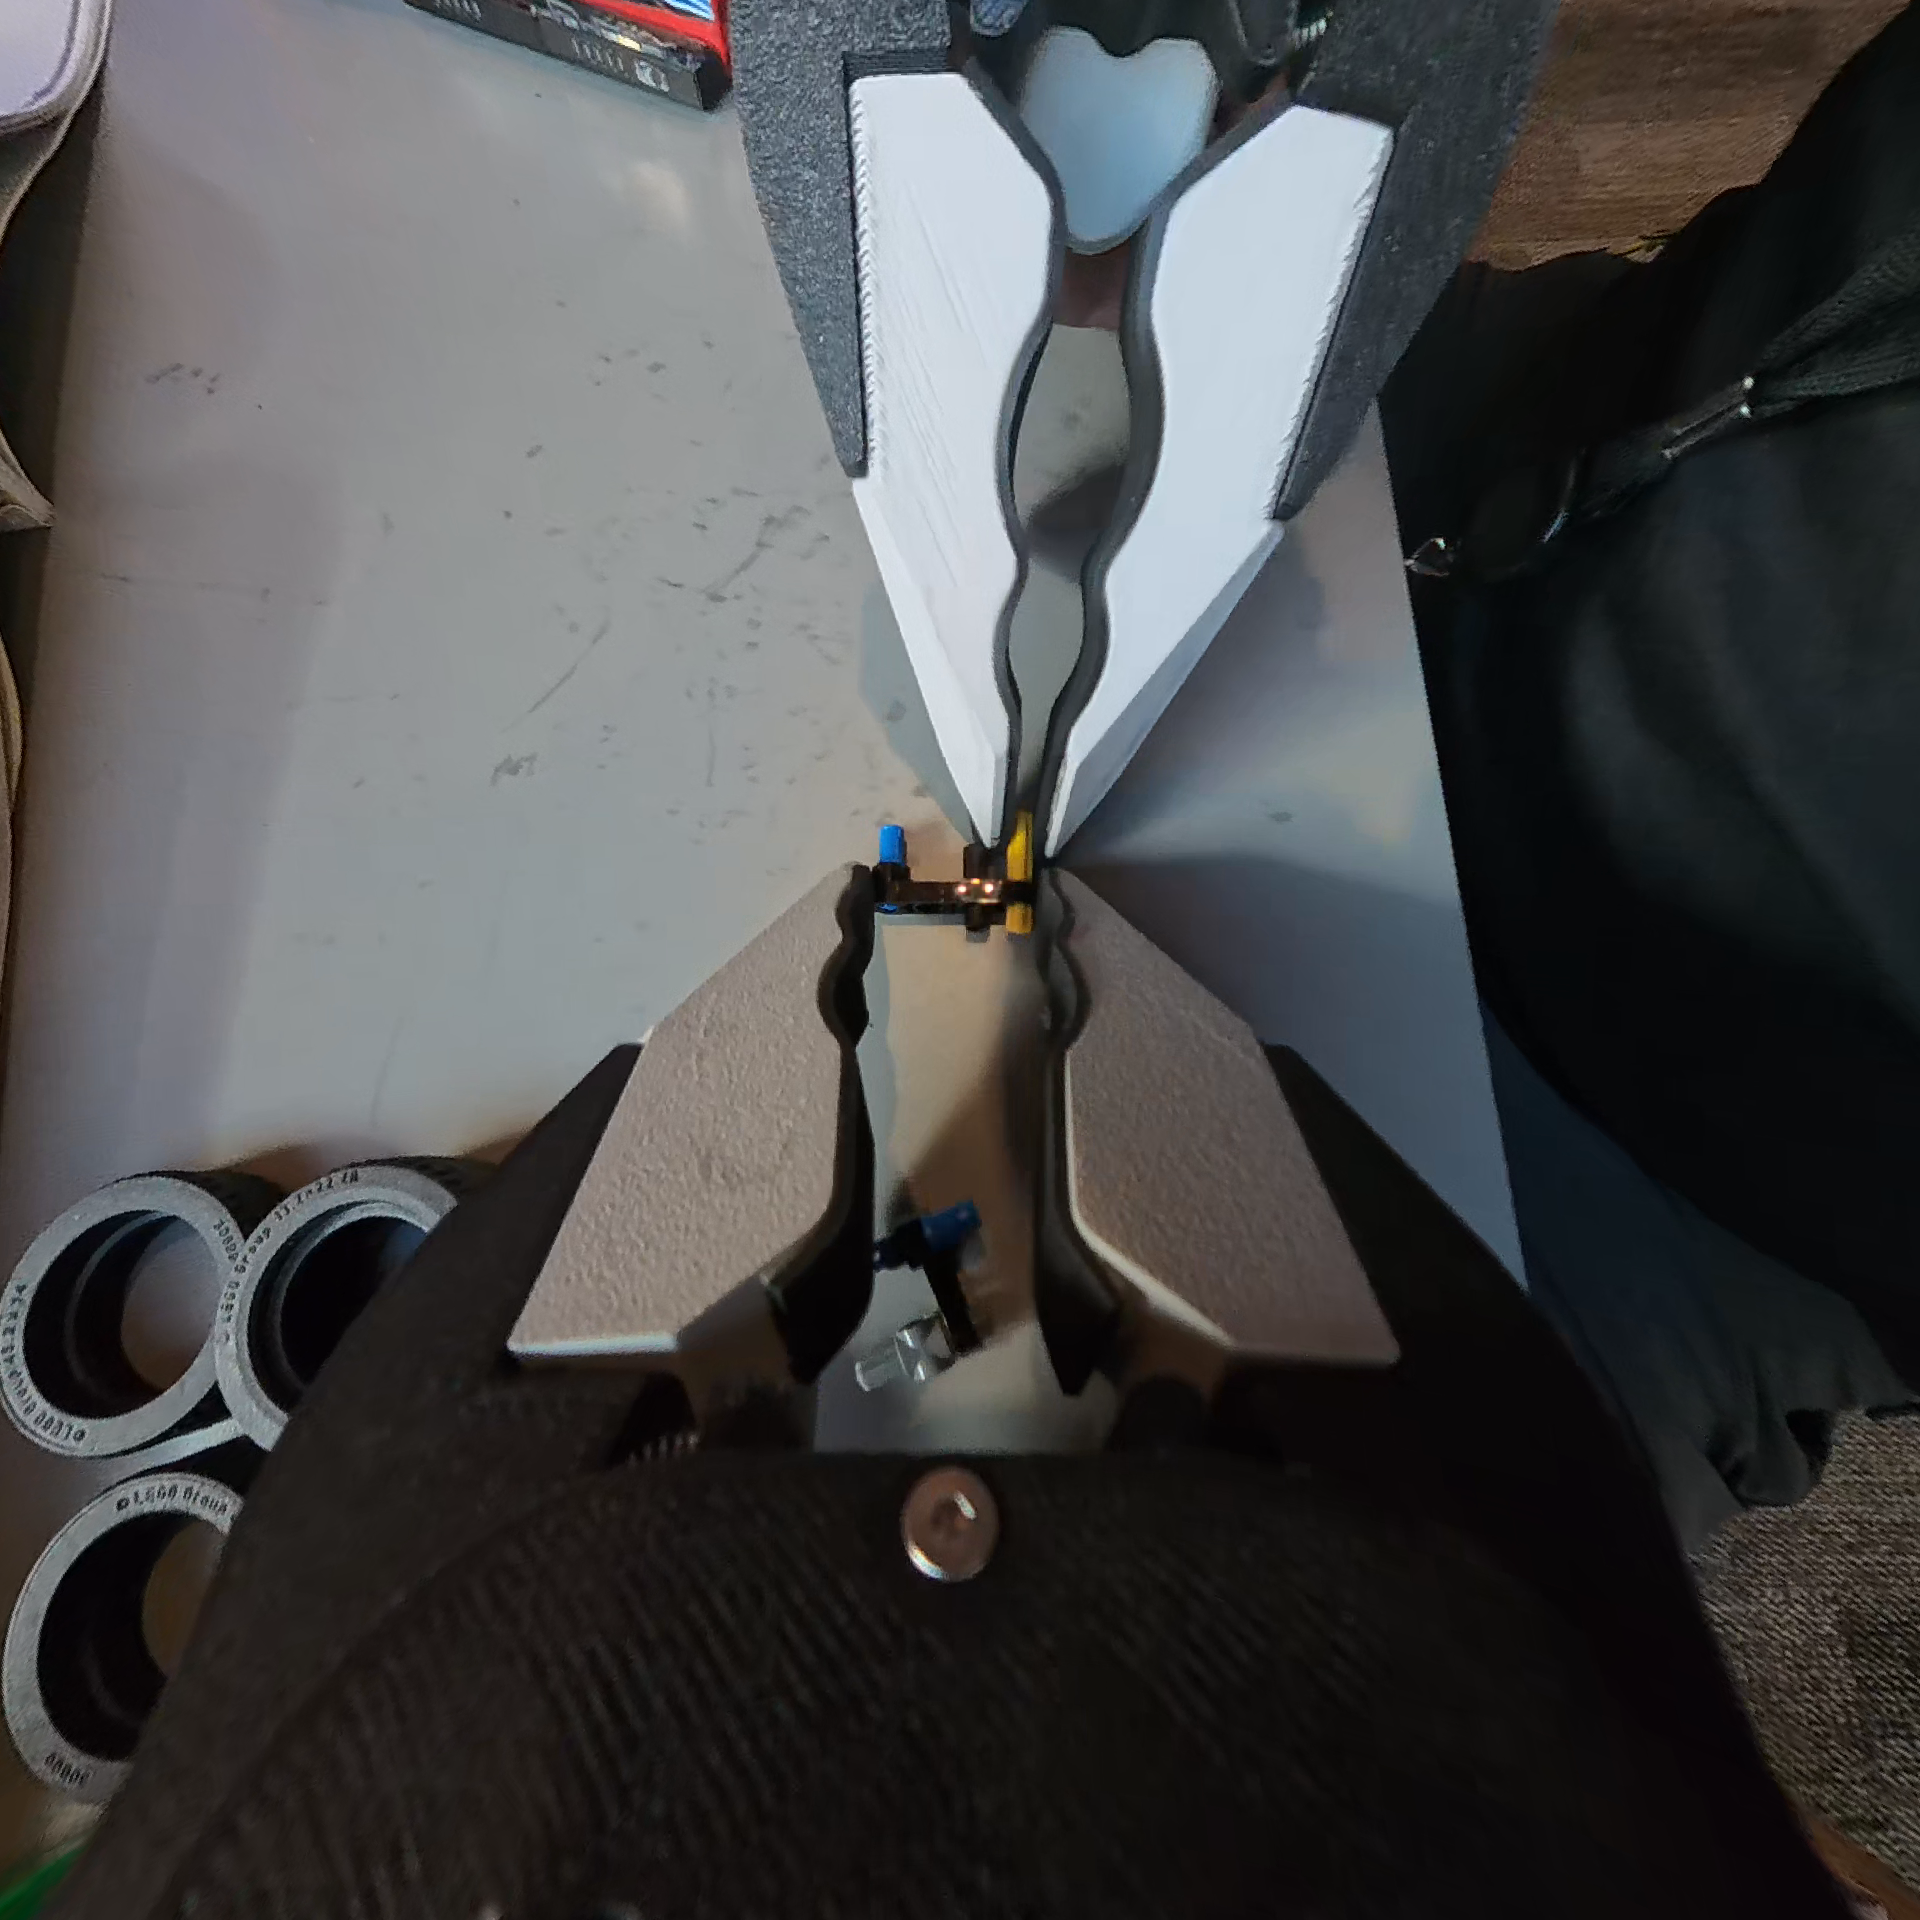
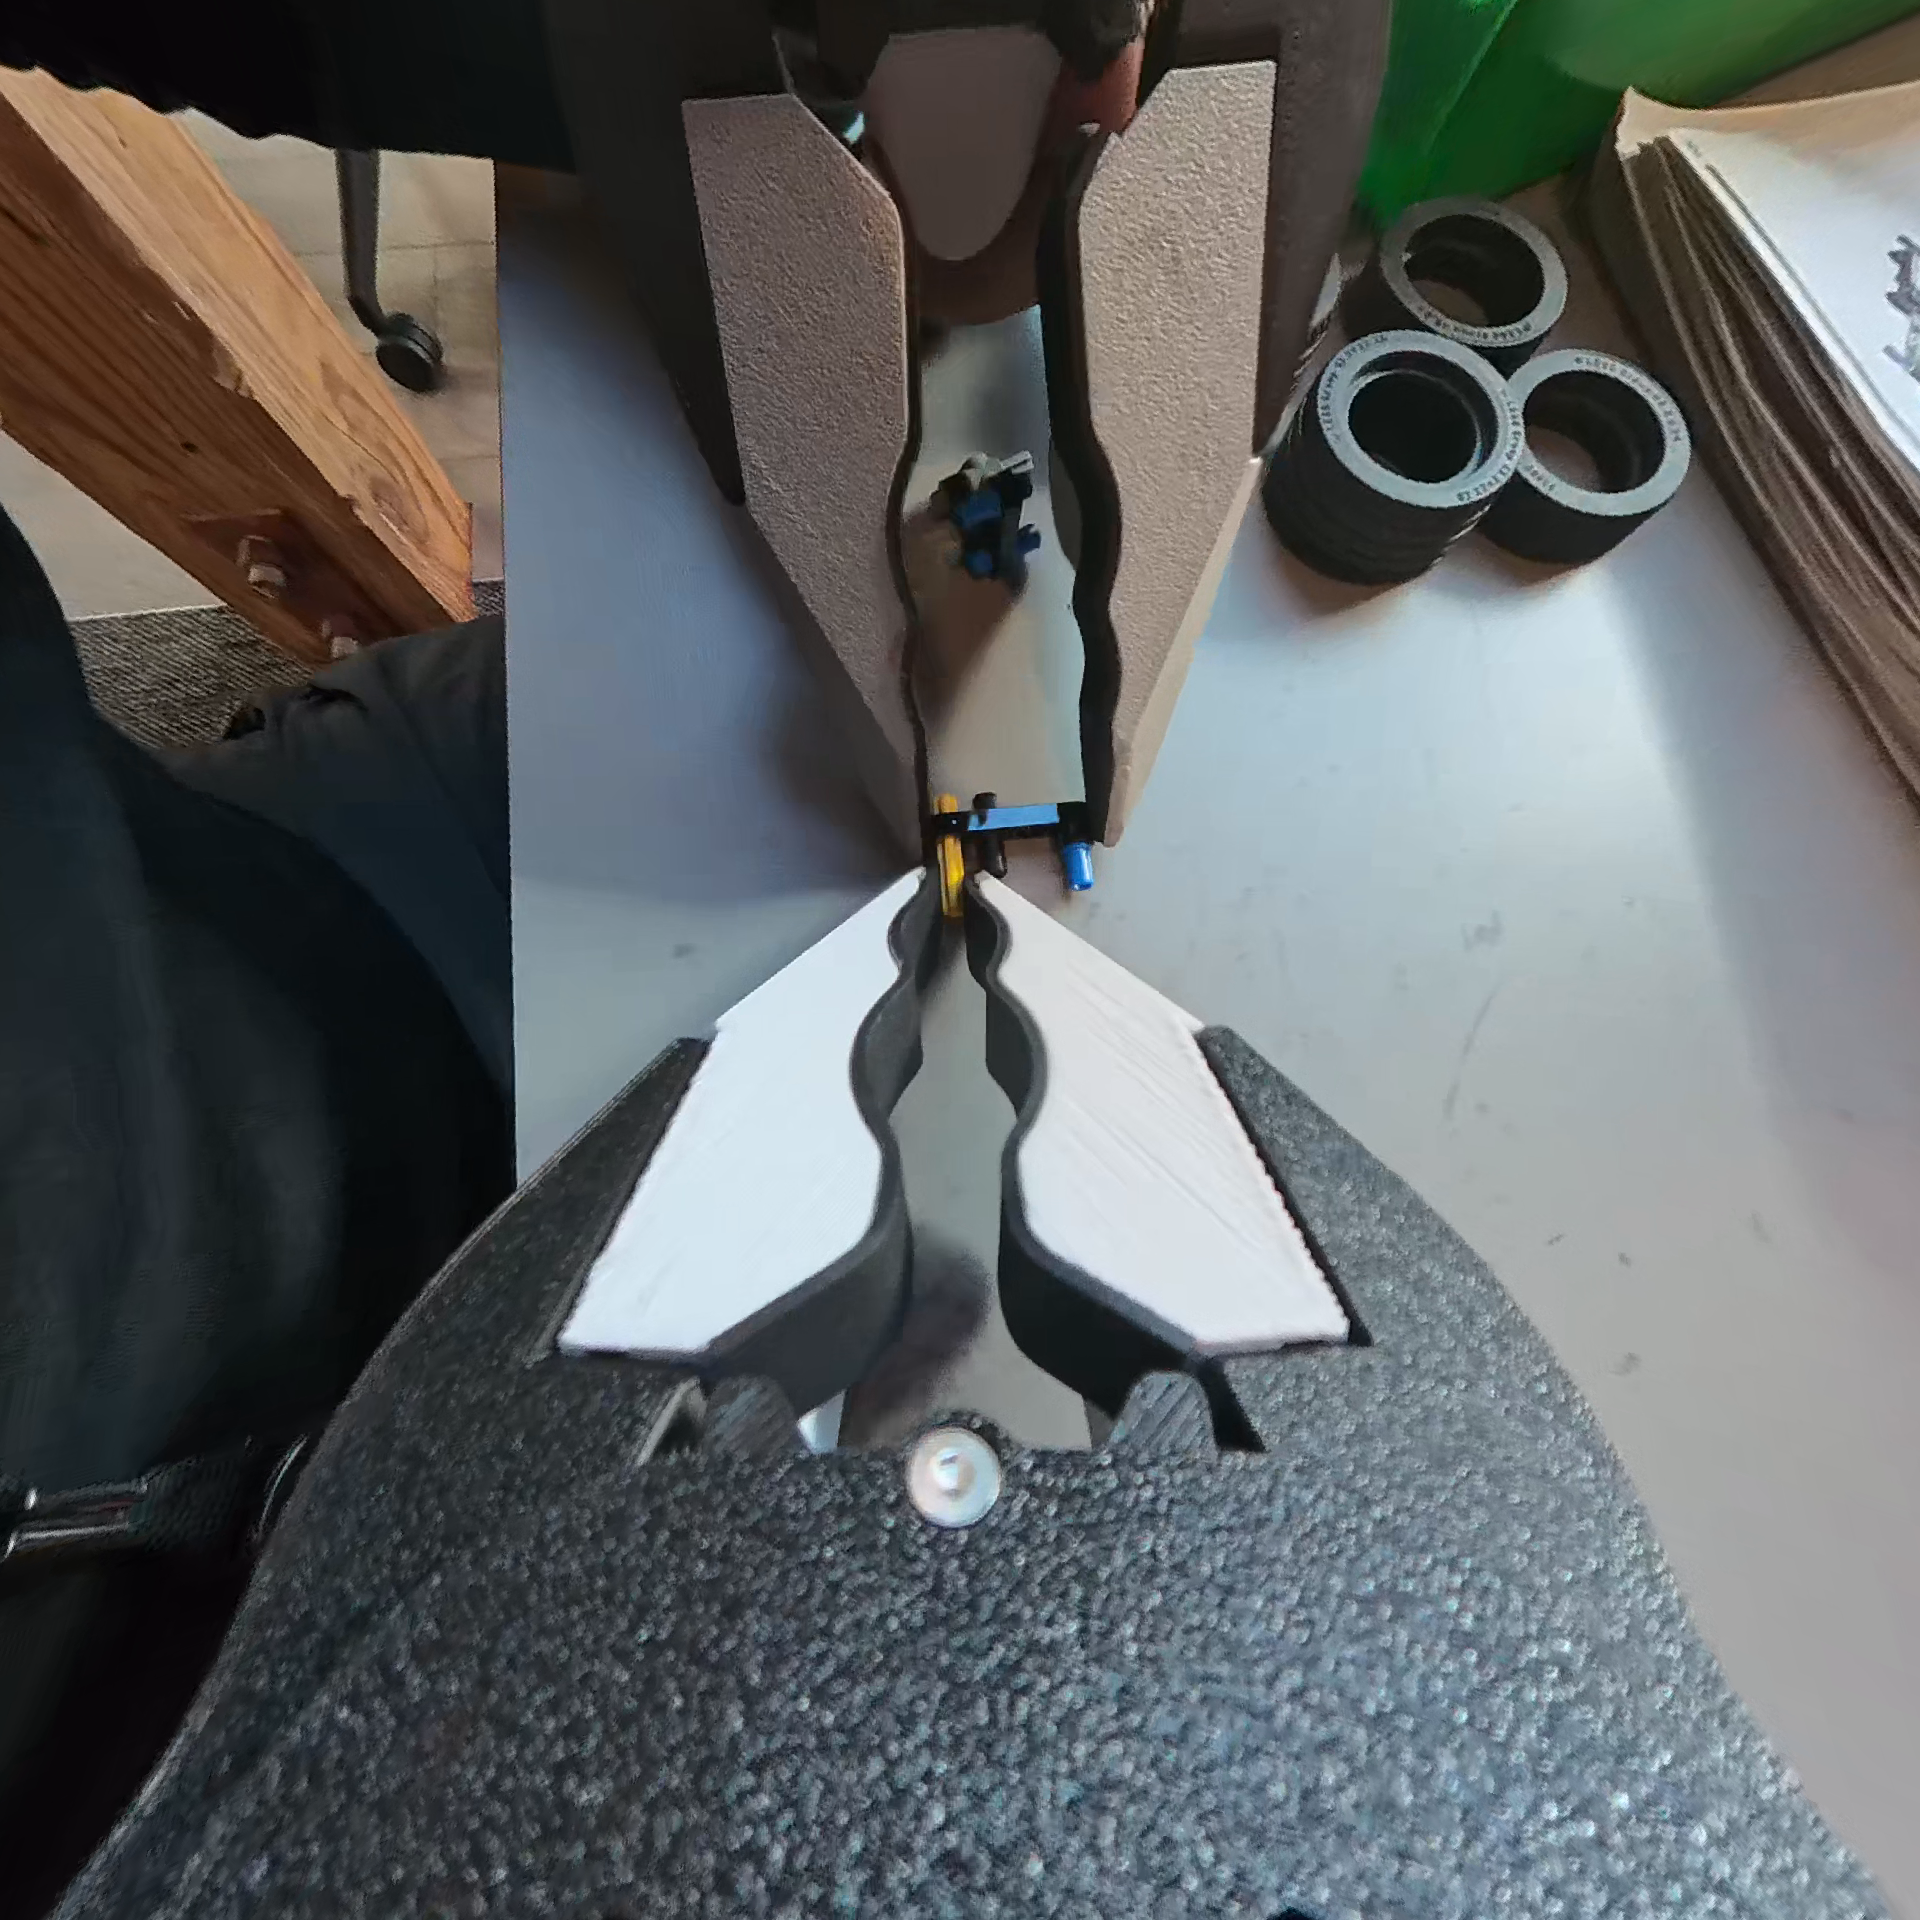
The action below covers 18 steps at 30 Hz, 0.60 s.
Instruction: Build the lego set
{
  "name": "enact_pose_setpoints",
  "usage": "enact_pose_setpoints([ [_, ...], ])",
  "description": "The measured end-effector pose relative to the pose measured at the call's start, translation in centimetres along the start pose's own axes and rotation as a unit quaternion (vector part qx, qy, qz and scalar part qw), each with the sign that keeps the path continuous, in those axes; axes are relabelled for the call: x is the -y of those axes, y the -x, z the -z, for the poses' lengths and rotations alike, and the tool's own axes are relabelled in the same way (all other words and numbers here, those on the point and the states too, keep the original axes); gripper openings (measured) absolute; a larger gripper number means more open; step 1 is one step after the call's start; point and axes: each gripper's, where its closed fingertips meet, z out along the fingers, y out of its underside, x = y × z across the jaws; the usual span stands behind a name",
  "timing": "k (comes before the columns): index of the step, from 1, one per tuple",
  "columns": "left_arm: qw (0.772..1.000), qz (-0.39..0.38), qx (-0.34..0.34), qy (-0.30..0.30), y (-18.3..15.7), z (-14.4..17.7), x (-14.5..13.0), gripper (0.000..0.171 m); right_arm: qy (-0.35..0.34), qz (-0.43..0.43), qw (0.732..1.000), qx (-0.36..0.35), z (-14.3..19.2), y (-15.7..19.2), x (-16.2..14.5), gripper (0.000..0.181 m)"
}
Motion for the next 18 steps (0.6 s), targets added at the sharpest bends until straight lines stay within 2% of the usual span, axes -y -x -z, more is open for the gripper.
enact_pose_setpoints([
  [15,1.0,-0.024,0.013,-0.001,-0.1,-0.3,0.6,0.03,0.002,0.027,0.999,-0.026,0.8,-0.2,-0.7,0.004],
  [18,1.0,-0.014,0.014,0.002,0.1,-0.3,0.5,0.022,0.003,0.024,0.999,-0.031,1.2,-0.2,-1.1,0.004],
])
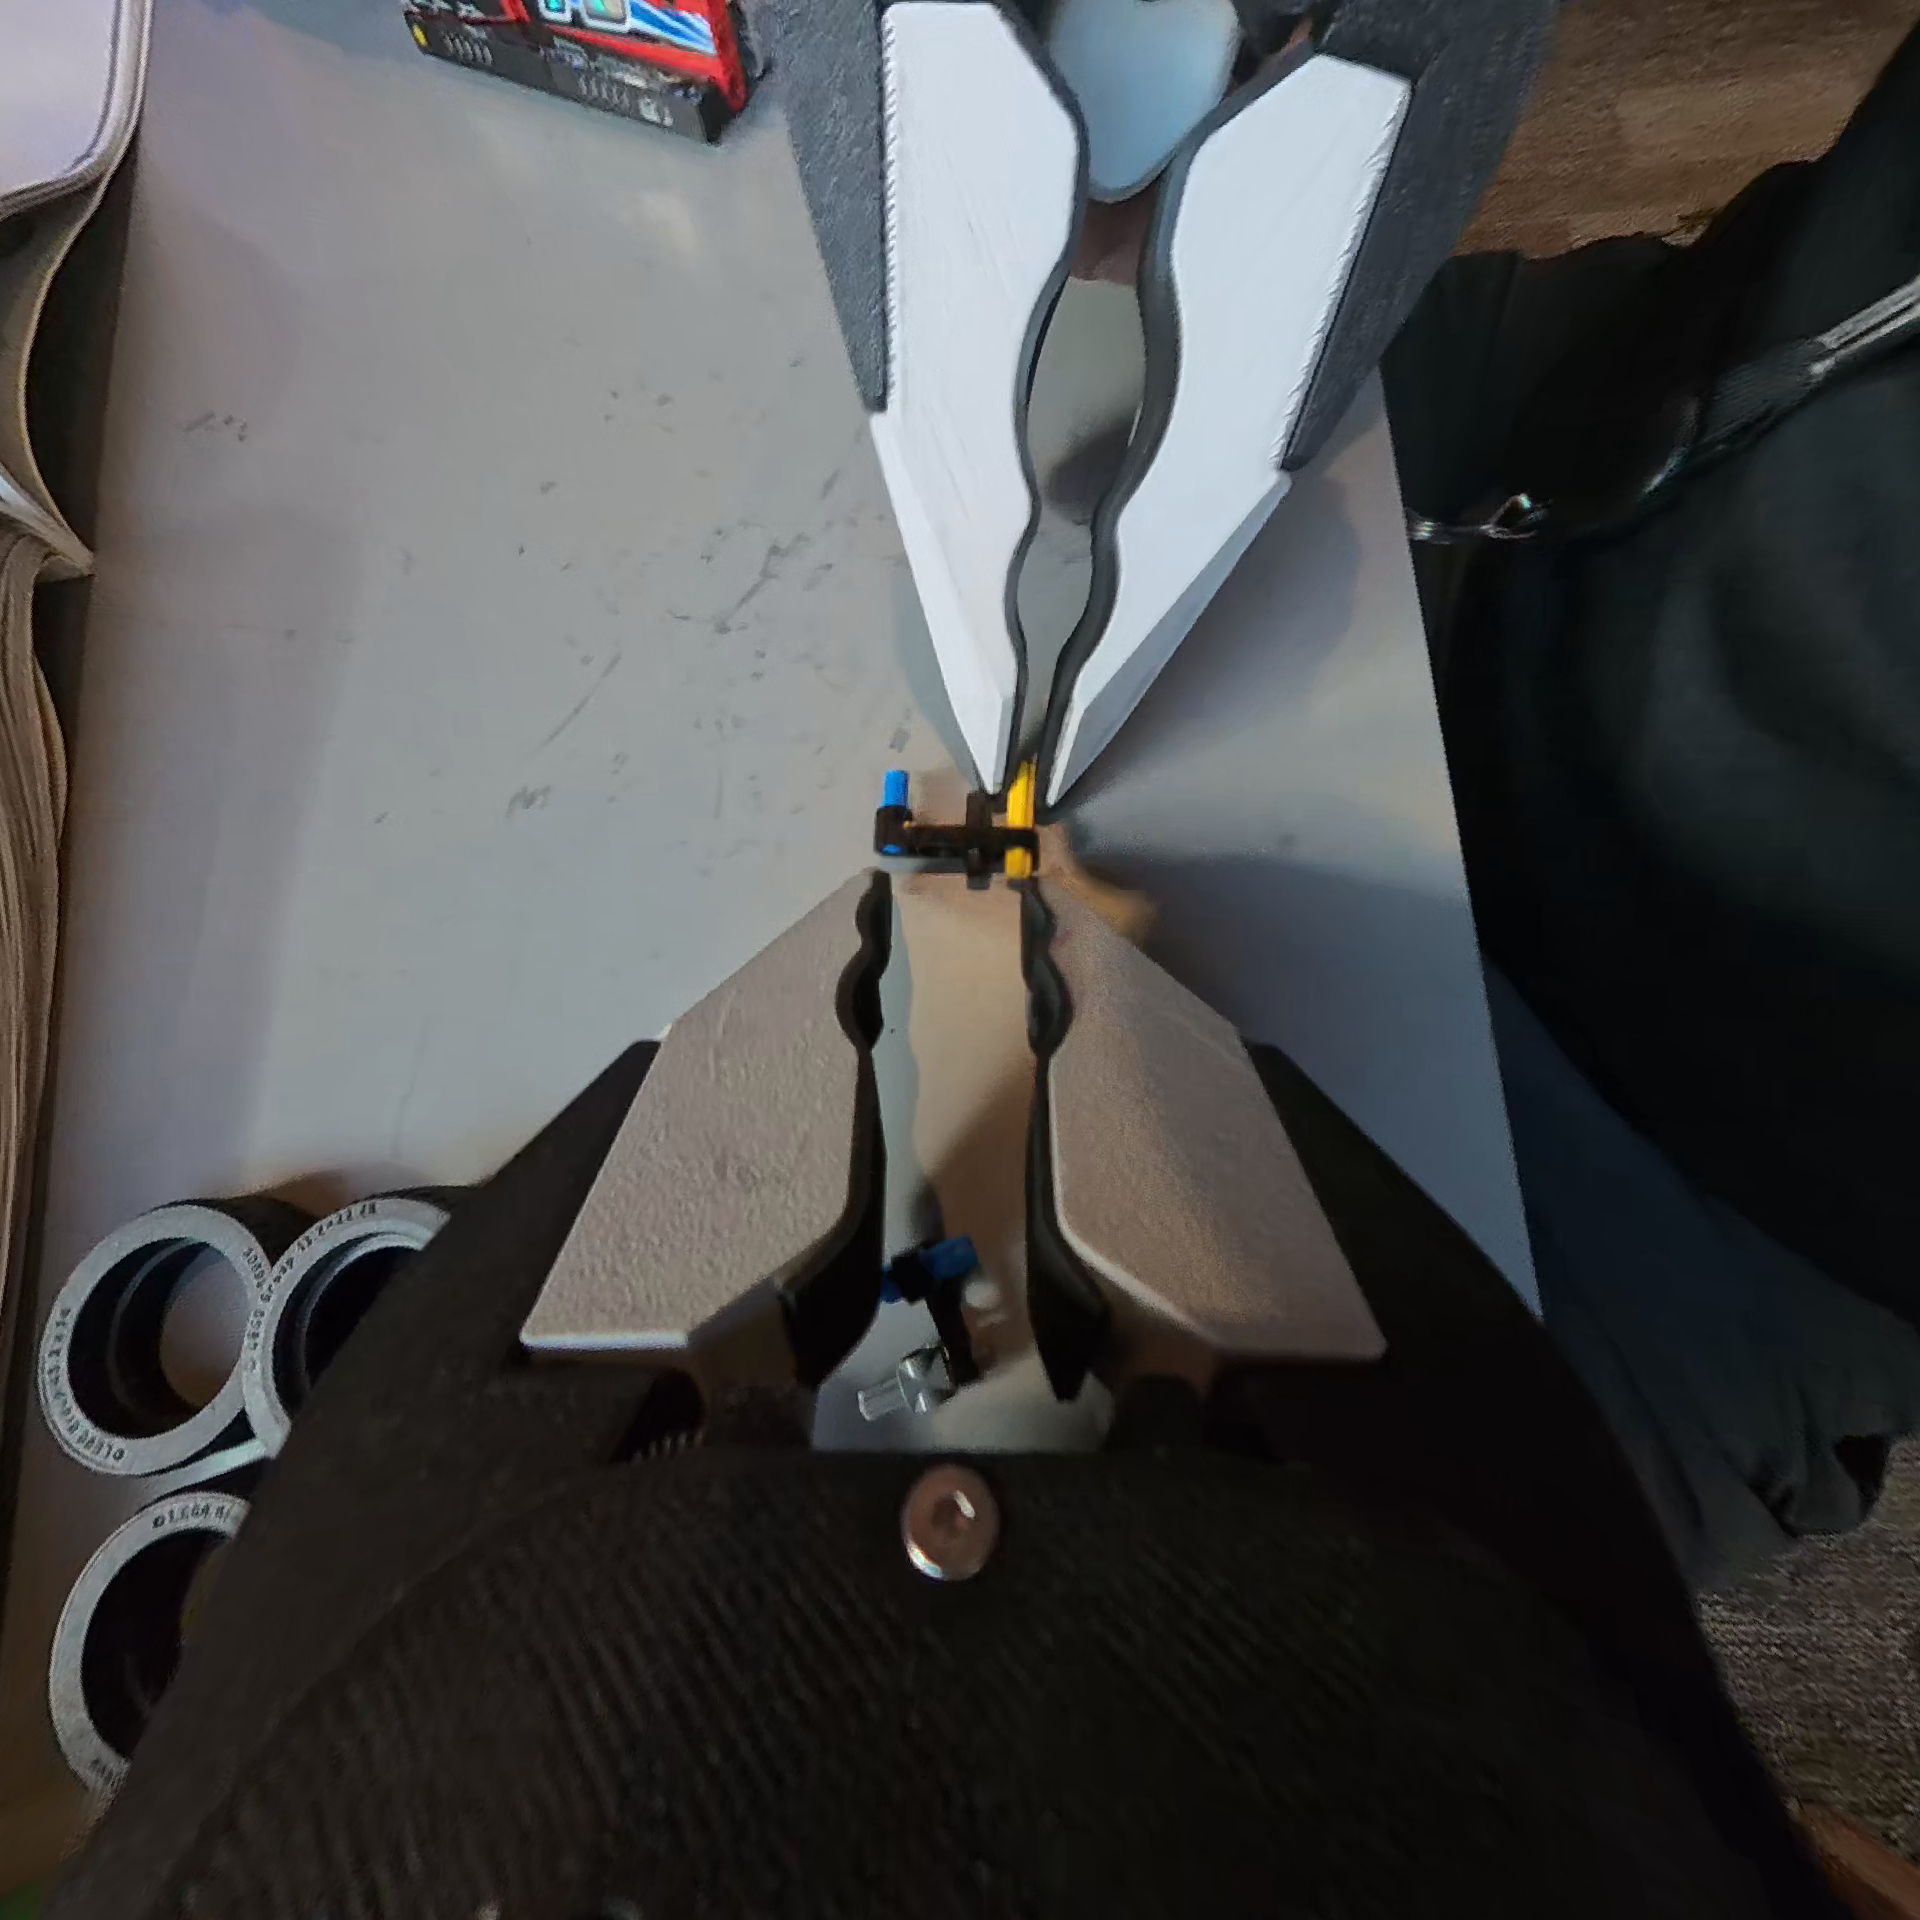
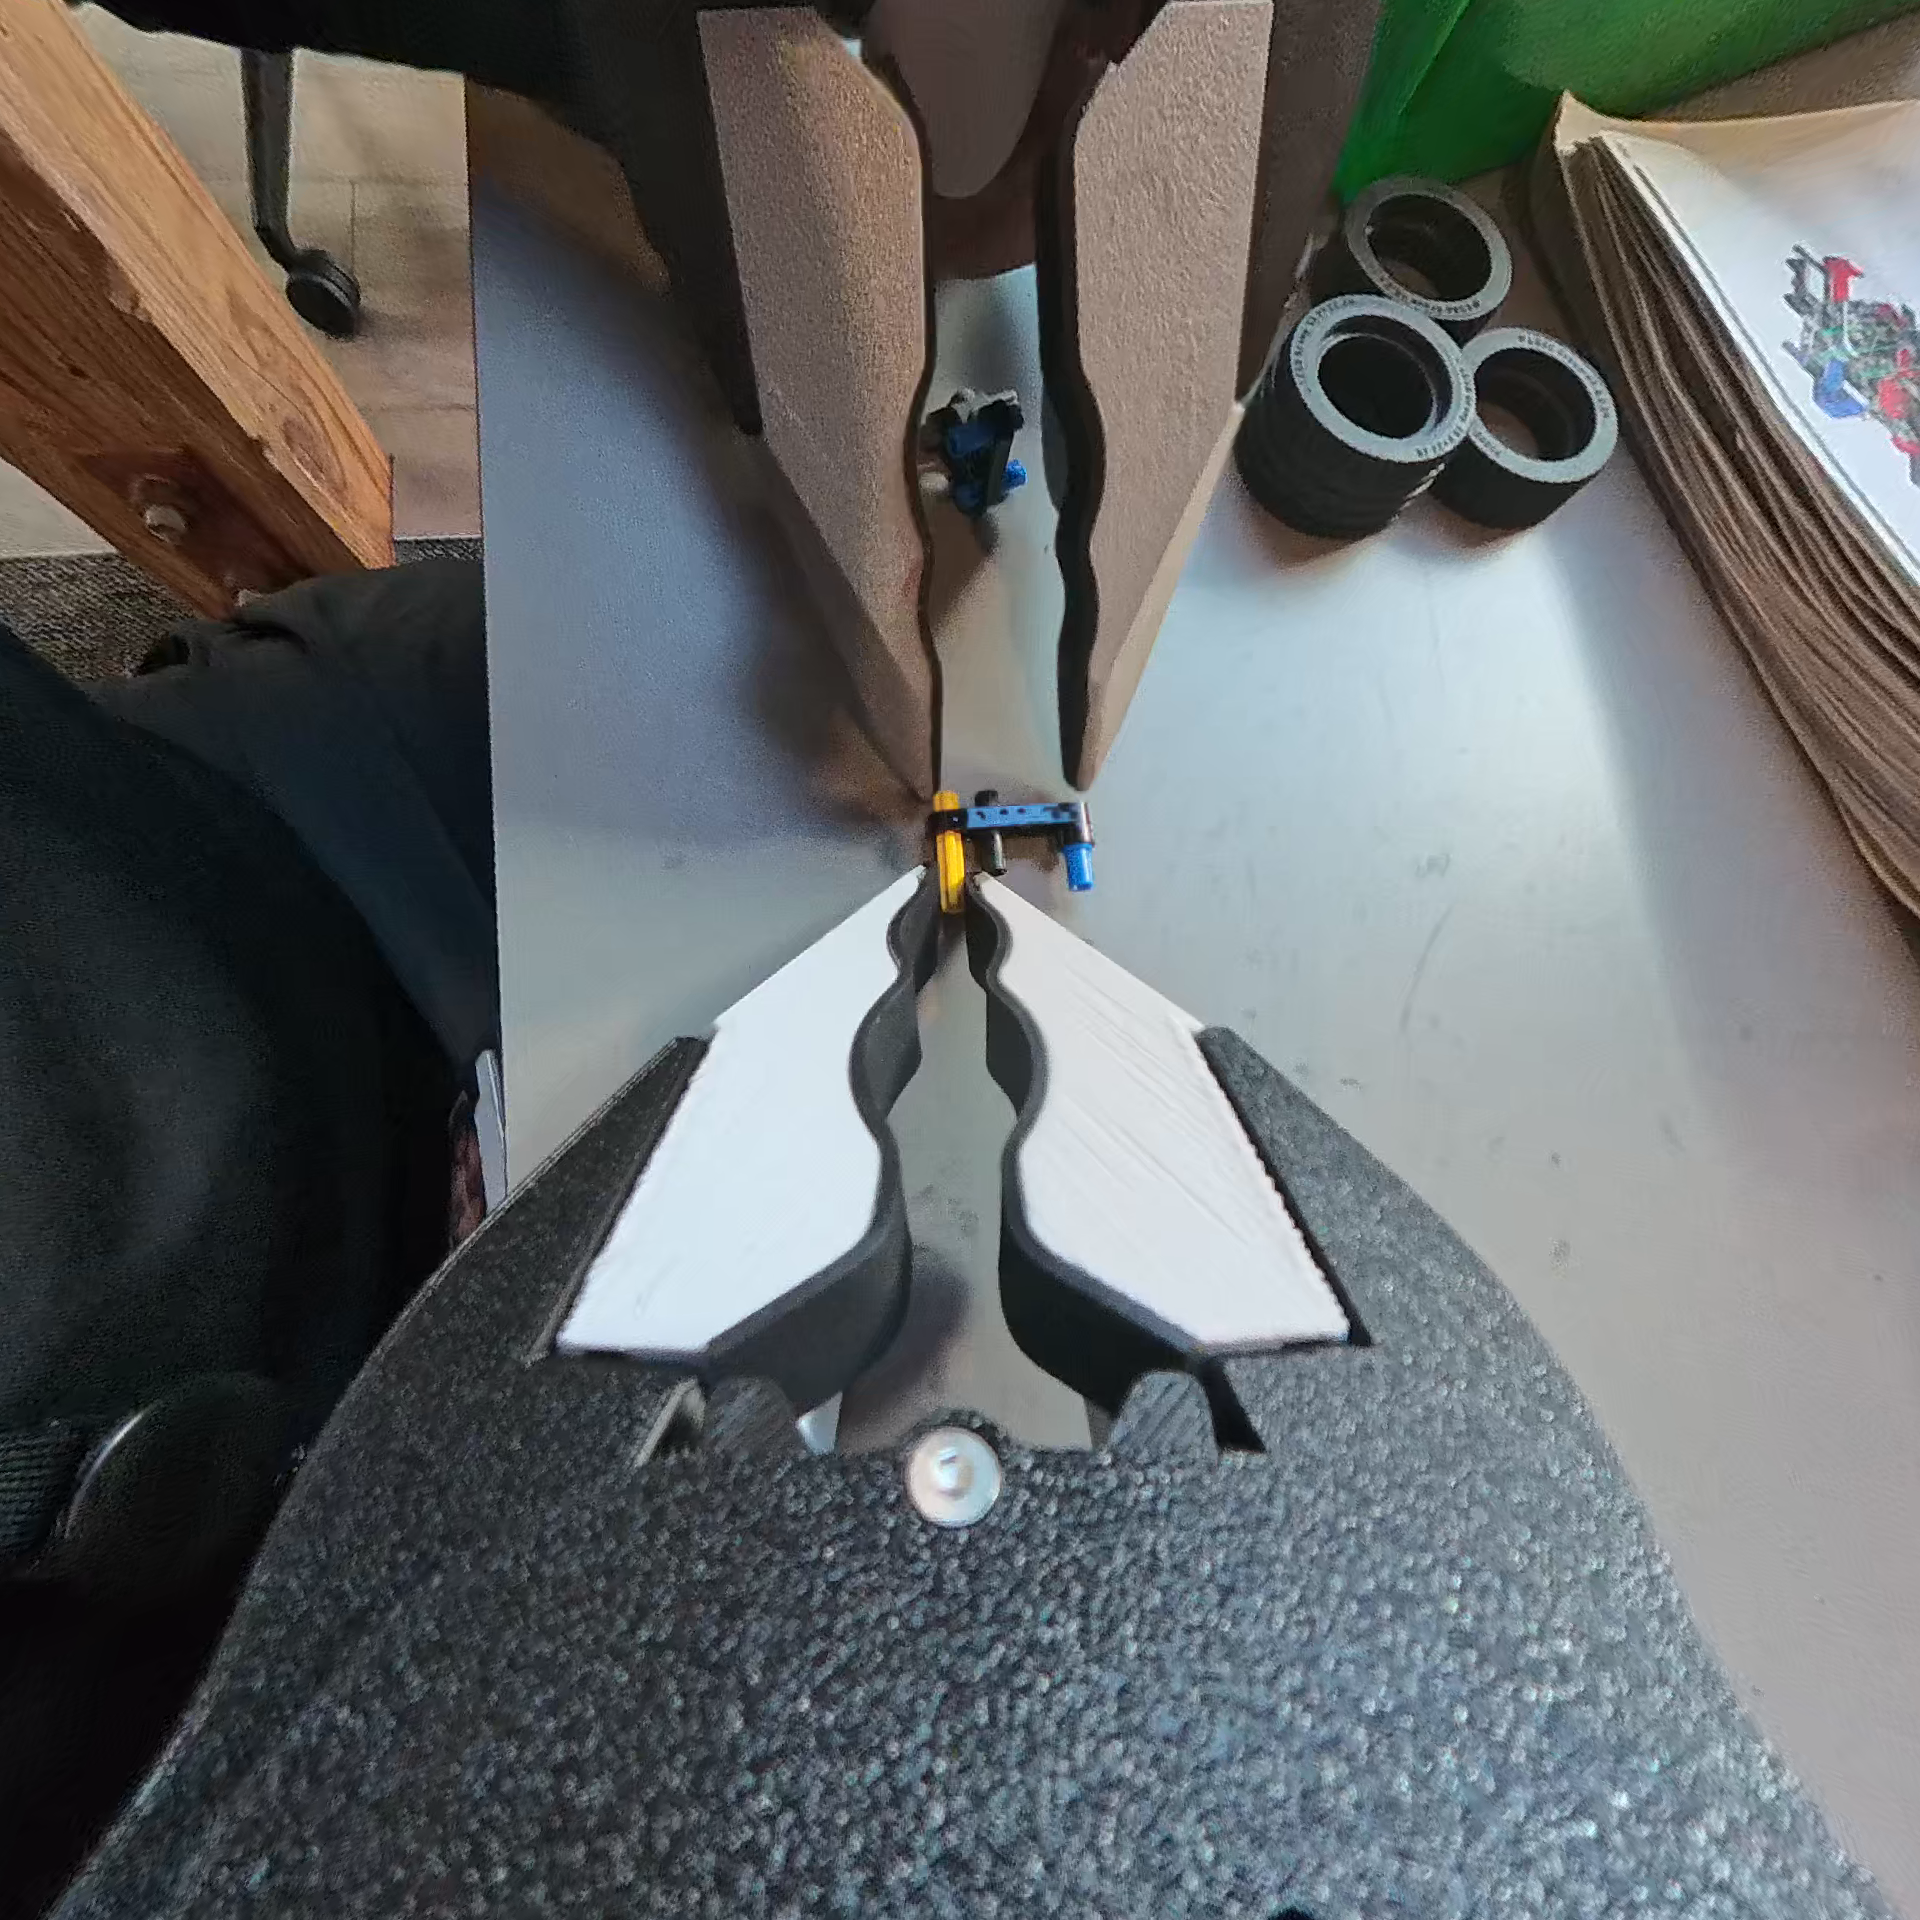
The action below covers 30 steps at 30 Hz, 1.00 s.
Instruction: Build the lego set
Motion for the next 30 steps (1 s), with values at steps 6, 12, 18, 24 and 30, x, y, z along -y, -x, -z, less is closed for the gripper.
enact_pose_setpoints([
  [6,1.0,0.017,0.02,0.008,0.6,0.3,-0.3,0.037,-0.001,-0.01,1.0,-0.004,0.5,-0.2,-0.6,0.004],
  [12,0.998,0.003,0.057,0.033,0.4,2.6,-0.4,0.039,-0.004,-0.011,1.0,0.004,0.7,-0.2,-0.7,0.004],
  [18,0.993,0.034,0.106,0.038,1.0,6.5,-1.5,0.04,-0.003,-0.008,1.0,0.006,0.6,-0.2,-0.6,0.004],
  [24,0.997,0.04,0.059,0.017,-0.7,3.9,1.1,0.042,-0.003,0.01,1.0,-0.001,0.4,-0.2,-0.4,0.004],
  [30,0.996,0.026,0.036,0.071,-0.6,-0.2,0.6,0.038,-0.002,0.045,0.999,-0.015,0.1,0.3,0.1,0.004],
])
